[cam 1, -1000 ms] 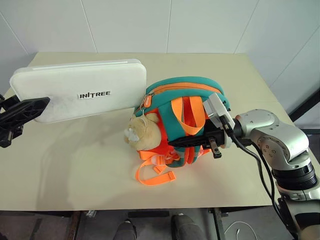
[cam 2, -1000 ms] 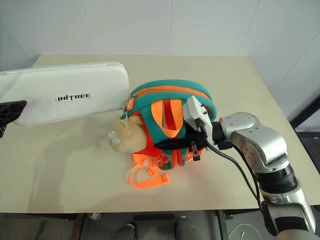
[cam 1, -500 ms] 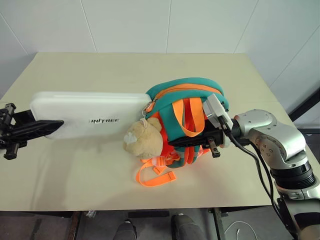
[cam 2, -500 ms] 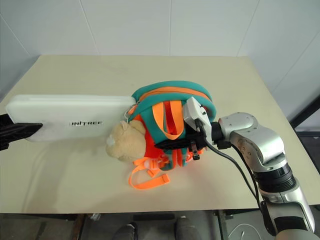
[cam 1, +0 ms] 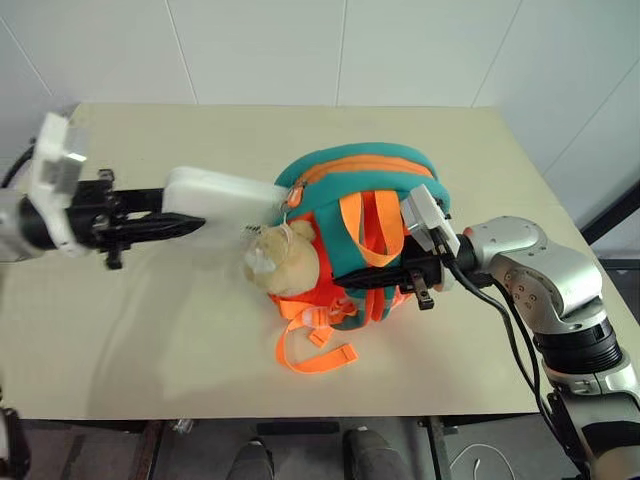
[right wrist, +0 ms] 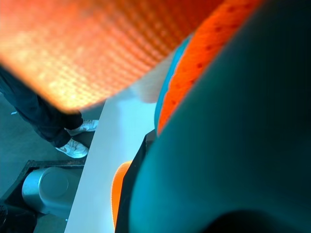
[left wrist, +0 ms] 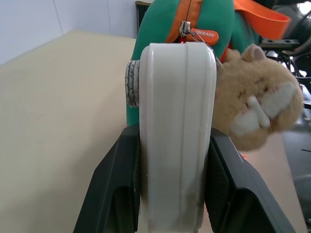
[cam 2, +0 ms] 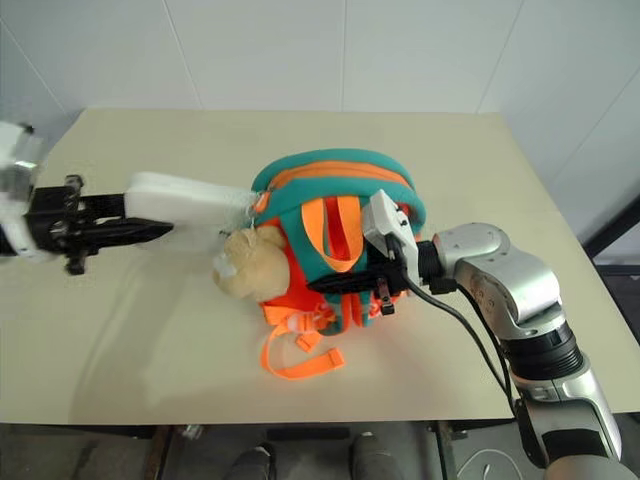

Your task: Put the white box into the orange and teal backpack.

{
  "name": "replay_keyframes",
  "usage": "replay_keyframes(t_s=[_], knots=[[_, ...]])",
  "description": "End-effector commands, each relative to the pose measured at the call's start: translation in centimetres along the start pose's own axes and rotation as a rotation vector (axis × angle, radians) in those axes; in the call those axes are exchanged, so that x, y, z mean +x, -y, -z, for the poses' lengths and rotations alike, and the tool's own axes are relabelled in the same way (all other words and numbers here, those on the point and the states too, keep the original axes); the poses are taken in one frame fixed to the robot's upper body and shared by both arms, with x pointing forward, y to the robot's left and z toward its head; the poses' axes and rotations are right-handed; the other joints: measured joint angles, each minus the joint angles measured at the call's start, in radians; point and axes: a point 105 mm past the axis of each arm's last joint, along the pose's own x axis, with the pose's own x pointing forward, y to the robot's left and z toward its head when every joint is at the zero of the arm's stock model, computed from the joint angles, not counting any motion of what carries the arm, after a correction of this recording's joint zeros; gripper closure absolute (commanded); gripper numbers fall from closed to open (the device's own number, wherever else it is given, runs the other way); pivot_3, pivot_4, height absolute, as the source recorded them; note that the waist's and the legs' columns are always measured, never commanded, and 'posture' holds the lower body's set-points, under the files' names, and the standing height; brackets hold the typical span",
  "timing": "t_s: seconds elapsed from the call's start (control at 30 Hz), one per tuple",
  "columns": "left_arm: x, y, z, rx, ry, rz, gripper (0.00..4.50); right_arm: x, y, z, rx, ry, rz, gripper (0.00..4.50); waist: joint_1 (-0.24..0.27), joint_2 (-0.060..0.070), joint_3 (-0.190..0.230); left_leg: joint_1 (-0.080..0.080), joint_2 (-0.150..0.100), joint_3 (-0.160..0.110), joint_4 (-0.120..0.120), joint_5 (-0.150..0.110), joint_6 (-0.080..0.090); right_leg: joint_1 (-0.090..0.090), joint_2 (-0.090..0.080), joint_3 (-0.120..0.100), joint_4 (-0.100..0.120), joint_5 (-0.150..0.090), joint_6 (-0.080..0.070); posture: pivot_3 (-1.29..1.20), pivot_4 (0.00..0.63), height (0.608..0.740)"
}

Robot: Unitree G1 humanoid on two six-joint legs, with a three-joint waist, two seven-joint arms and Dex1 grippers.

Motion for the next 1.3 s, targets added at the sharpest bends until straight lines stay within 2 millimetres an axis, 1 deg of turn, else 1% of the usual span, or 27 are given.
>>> replay_keyframes(t_s=[0.03, 0.13, 0.27, 0.33, 0.4, 0.43, 0.47, 0.5, 0.6, 0.7, 0.73, 0.77, 0.83, 0.9, 0.97, 1.0, 1.07, 1.13, 1.23, 1.3], knots=[[2.3, -0.6, -0.5, 0.018, -0.017, -0.047, 3.18, 0.3, -0.3, -0.6, -0.041, 0.005, -0.023, 4.50, 0.001, 0.000, 0.000, 0.000, 0.000, 0.000, 0.000, 0.000, 0.000, 0.000, 0.000, 0.000, 0.000, 0.000, 0.000, 0.00, 0.150, 0.740], [5.4, -0.2, 0.2, -0.036, -0.031, -0.008, 3.18, 0.4, -0.3, -0.7, -0.043, 0.008, -0.025, 4.50, 0.002, 0.000, 0.000, 0.000, 0.000, 0.000, 0.002, 0.000, 0.000, 0.000, 0.000, 0.000, 0.001, 0.000, 0.000, 0.00, 0.150, 0.740], [8.3, 0.0, 1.4, -0.087, -0.041, 0.014, 3.18, 0.7, -0.3, -0.7, -0.044, 0.014, -0.030, 4.50, 0.000, 0.000, 0.000, 0.000, 0.000, 0.000, 0.003, 0.000, 0.000, 0.000, 0.000, 0.000, 0.003, 0.000, 0.000, 0.00, 0.150, 0.740], [9.4, 0.1, 1.6, -0.089, -0.029, 0.022, 3.18, 0.9, -0.4, -0.8, -0.045, 0.016, -0.031, 4.50, 0.002, 0.000, 0.000, 0.000, 0.000, 0.000, 0.004, 0.000, 0.000, 0.000, 0.000, 0.000, 0.004, 0.000, 0.000, 0.00, 0.150, 0.740], [10.4, -0.4, 1.5, -0.089, -0.007, -0.009, 3.18, 0.9, -0.3, -0.8, -0.046, 0.018, -0.029, 4.50, 0.004, 0.000, 0.000, 0.000, 0.000, 0.000, 0.005, 0.000, 0.000, 0.000, 0.000, 0.000, 0.004, 0.000, 0.001, 0.00, 0.150, 0.740], [10.7, -0.3, 1.6, -0.102, -0.030, -0.006, 3.18, 0.9, -0.3, -0.8, -0.047, 0.018, -0.027, 4.50, 0.006, 0.000, 0.000, 0.000, 0.000, 0.000, 0.007, 0.000, 0.000, 0.001, 0.000, 0.000, 0.005, 0.000, 0.001, 0.00, 0.150, 0.740], [10.9, 0.0, 1.8, -0.110, -0.058, 0.004, 2.46, 0.9, -0.3, -0.8, -0.047, 0.019, -0.025, 4.50, 0.007, 0.000, 0.000, 0.000, 0.000, -0.001, 0.008, 0.000, 0.000, 0.001, 0.000, 0.000, 0.005, 0.001, 0.001, 0.00, 0.150, 0.740], [10.8, 0.3, 1.8, -0.115, -0.073, 0.015, 2.21, 0.9, -0.3, -0.8, -0.048, 0.019, -0.023, 4.50, 0.007, 0.000, 0.000, 0.000, 0.000, -0.001, 0.009, 0.000, 0.000, 0.001, 0.001, 0.000, 0.005, 0.001, 0.002, 0.00, 0.150, 0.740], [10.2, 0.8, 0.9, -0.118, -0.068, 0.039, 1.24, 0.9, -0.3, -0.8, -0.049, 0.021, -0.020, 4.50, 0.005, 0.000, 0.000, 0.000, 0.000, -0.001, 0.009, 0.000, 0.000, 0.002, 0.001, 0.001, 0.005, 0.002, 0.002, 0.00, 0.150, 0.740], [8.6, 1.1, -0.1, -0.099, -0.060, 0.037, 0.34, 0.9, -0.3, -0.9, -0.048, 0.023, -0.016, 4.50, 0.001, 0.000, 0.000, 0.000, 0.000, -0.001, 0.009, 0.000, 0.000, 0.002, 0.001, 0.001, 0.005, 0.001, 0.002, 0.00, 0.150, 0.740], [7.5, 1.3, -0.5, -0.095, -0.061, 0.036, 0.05, 0.9, -0.3, -0.8, -0.048, 0.024, -0.016, 4.50, -0.001, 0.000, 0.000, 0.000, 0.000, -0.001, 0.008, 0.000, 0.000, 0.002, 0.001, 0.001, 0.005, 0.001, 0.002, 0.00, 0.150, 0.740], [6.1, 1.7, -0.9, -0.097, -0.067, 0.043, 0.02, 0.9, -0.3, -0.8, -0.047, 0.026, -0.016, 4.50, -0.006, 0.000, 0.000, 0.000, 0.000, -0.001, 0.008, 0.000, 0.000, 0.002, 0.001, 0.001, 0.005, 0.001, 0.002, 0.00, 0.150, 0.740], [4.0, 2.8, -1.2, -0.099, -0.083, 0.068, 0.02, 1.0, -0.4, -0.8, -0.046, 0.029, -0.016, 4.50, -0.017, 0.000, 0.001, 0.000, 0.000, 0.000, 0.006, 0.000, 0.000, 0.000, 0.001, 0.002, 0.004, 0.001, 0.002, 0.00, 0.150, 0.740], [2.1, 3.7, -0.7, -0.121, -0.121, 0.080, 0.02, 1.0, -0.3, -0.8, -0.045, 0.030, -0.018, 4.50, -0.016, 0.000, 0.001, 0.000, 0.000, 0.000, 0.003, 0.000, 0.000, 0.000, 0.001, 0.002, 0.004, 0.000, 0.001, 0.00, 0.150, 0.740], [0.2, 3.8, 0.2, -0.153, -0.165, 0.037, 0.02, 1.1, -0.3, -0.7, -0.044, 0.029, -0.021, 4.50, -0.010, 0.000, 0.001, 0.001, 0.000, -0.001, 0.002, 0.000, 0.000, 0.000, 0.001, 0.002, 0.004, -0.001, 0.001, 0.00, 0.150, 0.740], [-0.5, 3.8, 0.1, -0.150, -0.148, 0.014, 0.02, 1.1, -0.3, -0.7, -0.044, 0.029, -0.022, 4.50, -0.008, 0.000, 0.001, 0.001, 0.000, 0.000, 0.001, 0.000, 0.000, 0.000, 0.000, 0.002, 0.003, -0.001, 0.000, 0.00, 0.150, 0.740], [-1.3, 4.1, -0.3, -0.154, -0.112, -0.011, 0.02, 1.0, -0.3, -0.7, -0.044, 0.028, -0.022, 4.50, -0.002, -0.001, 0.002, 0.001, 0.000, -0.001, 0.002, 0.000, 0.000, 0.000, 0.000, 0.001, 0.004, -0.001, 0.000, 0.00, 0.150, 0.740], [-1.5, 5.1, -0.5, -0.170, -0.116, 0.000, 0.02, 1.0, -0.2, -0.6, -0.043, 0.027, -0.022, 4.50, 0.002, -0.003, 0.003, 0.001, 0.000, -0.001, 0.003, 0.000, 0.000, 0.000, 0.000, 0.001, 0.004, -0.001, 0.000, 0.00, 0.150, 0.740], [-0.8, 6.6, -0.6, -0.179, -0.125, 0.042, 0.02, 0.9, -0.2, -0.5, -0.041, 0.024, -0.024, 4.50, 0.002, -0.004, 0.004, 0.000, 0.000, -0.001, 0.006, -0.001, 0.001, 0.002, 0.000, 0.001, 0.003, -0.001, 0.001, 0.00, 0.150, 0.740], [0.0, 7.1, -0.5, -0.172, -0.121, 0.056, 0.02, 1.0, -0.1, -0.5, -0.041, 0.025, -0.026, 4.50, 0.001, -0.004, 0.004, 0.001, 0.000, -0.001, 0.006, -0.001, 0.001, 0.002, 0.000, 0.001, 0.003, 0.000, 0.002, 0.00, 0.150, 0.740]])
